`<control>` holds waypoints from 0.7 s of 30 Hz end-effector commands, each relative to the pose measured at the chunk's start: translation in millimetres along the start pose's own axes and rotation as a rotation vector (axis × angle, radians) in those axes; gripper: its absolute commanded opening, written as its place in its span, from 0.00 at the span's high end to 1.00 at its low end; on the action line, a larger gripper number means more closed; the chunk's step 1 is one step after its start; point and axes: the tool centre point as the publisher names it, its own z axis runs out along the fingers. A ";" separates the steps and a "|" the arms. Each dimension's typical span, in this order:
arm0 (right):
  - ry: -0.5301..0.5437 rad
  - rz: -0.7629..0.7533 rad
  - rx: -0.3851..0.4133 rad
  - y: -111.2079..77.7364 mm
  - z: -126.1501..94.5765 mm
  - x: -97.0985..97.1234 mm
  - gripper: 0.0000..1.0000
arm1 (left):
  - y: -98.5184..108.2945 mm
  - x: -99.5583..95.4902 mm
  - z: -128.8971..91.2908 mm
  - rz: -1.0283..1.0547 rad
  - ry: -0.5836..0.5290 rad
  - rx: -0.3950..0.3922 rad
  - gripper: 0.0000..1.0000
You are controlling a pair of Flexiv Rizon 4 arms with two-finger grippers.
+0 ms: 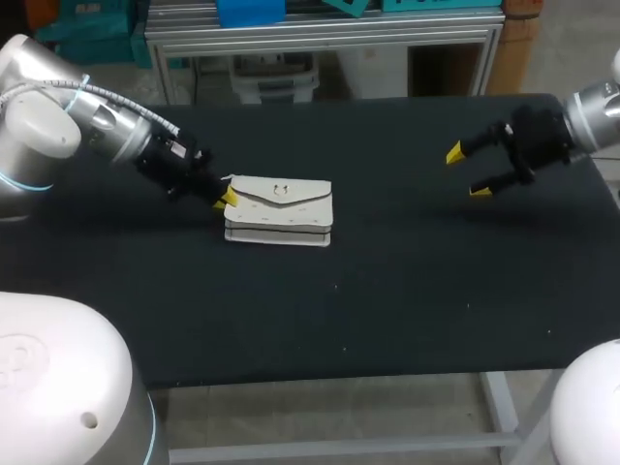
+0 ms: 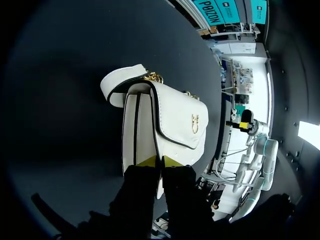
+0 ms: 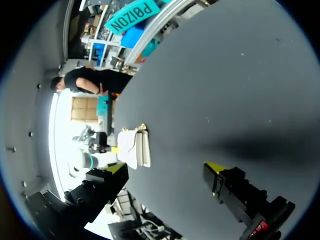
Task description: Pick up the bag, open it, inspect its contents, close it, and place it on the opposite side
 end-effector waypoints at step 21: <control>-0.198 -0.129 0.070 33.3 -32.8 -19.9 0.00 | -24.2 -23.8 -40.4 0.070 -0.086 0.041 1.00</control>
